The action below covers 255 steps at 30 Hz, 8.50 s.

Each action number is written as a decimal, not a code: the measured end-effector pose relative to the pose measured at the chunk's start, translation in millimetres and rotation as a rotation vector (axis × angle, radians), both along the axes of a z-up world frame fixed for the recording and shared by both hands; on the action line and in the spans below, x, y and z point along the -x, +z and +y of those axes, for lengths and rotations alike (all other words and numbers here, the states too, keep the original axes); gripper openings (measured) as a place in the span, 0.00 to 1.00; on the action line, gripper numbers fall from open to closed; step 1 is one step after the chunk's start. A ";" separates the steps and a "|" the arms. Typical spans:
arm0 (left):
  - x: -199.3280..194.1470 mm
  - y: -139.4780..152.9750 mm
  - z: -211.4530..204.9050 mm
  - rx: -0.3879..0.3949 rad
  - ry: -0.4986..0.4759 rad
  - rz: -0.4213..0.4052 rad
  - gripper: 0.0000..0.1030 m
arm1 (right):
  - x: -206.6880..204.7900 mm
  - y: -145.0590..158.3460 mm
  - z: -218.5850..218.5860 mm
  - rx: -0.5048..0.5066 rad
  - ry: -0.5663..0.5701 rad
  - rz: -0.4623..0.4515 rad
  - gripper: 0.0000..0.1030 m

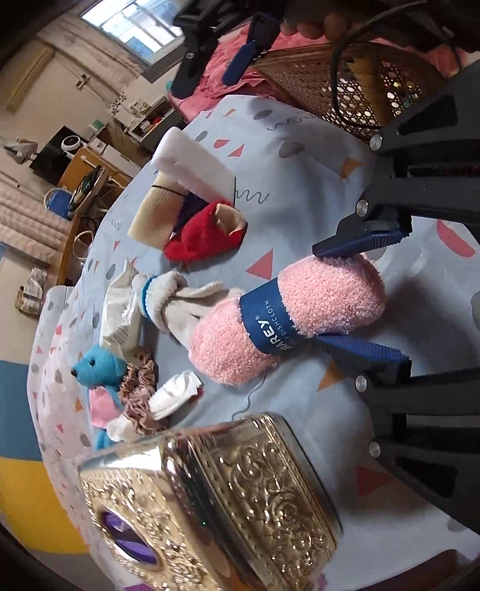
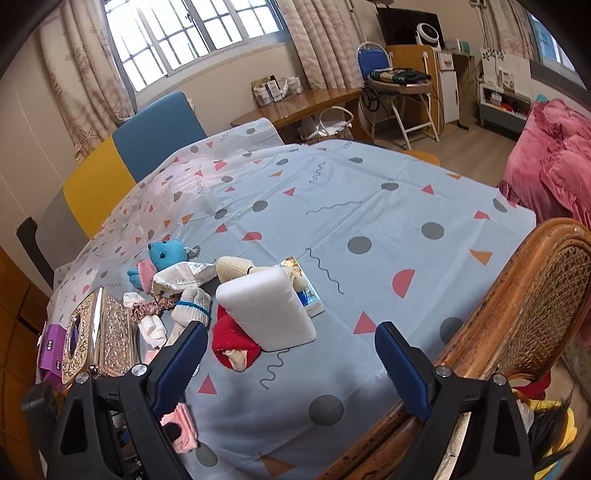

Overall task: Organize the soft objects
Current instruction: 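Lift the pink dishcloth with the left gripper while the right gripper grasps the white cloth, then carry the pink dishcloth into the gold tray and open the left gripper, then lower the white cloth with scrunchie into the gold tray and open the right gripper, then move the left gripper to the blue teddy bear and grasp it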

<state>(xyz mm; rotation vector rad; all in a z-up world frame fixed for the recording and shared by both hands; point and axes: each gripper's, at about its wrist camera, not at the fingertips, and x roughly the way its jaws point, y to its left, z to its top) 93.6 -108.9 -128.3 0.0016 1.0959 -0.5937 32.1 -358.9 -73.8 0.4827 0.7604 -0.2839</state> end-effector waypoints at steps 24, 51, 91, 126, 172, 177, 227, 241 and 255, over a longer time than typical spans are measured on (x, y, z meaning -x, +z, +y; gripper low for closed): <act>34.0 -4.5 50.6 -0.022 -0.004 -0.089 0.32 | -144.3 -3.3 133.4 0.064 0.689 0.127 0.32; 46.9 -15.0 50.1 0.001 -0.006 -0.093 0.29 | -239.9 -92.0 186.7 0.121 0.882 0.263 0.14; -39.0 86.4 279.3 0.032 0.716 -0.283 0.28 | -170.5 -41.5 127.0 0.142 0.664 0.079 0.14; 19.1 44.2 275.9 -0.074 0.829 -0.223 0.69 | -175.4 -46.0 120.6 0.173 0.606 0.105 0.14; 91.4 44.5 358.1 -0.076 1.048 -0.251 0.74 | -72.1 -54.2 454.2 0.139 1.189 0.191 0.26; 89.2 44.1 351.6 -0.082 1.028 -0.252 0.74 | -73.3 -57.5 445.8 0.144 1.161 0.191 0.33; 51.8 118.2 219.6 -0.152 0.566 -0.447 0.81 | -135.6 25.8 109.0 0.257 0.329 -0.030 0.40; -52.8 156.9 91.7 -0.158 0.237 -0.395 0.79 | -139.2 -7.3 38.2 0.038 0.171 0.011 0.40; -185.2 82.8 -50.2 -0.317 0.059 -0.203 0.54 | -132.1 -7.7 3.1 -0.116 0.062 -0.023 0.41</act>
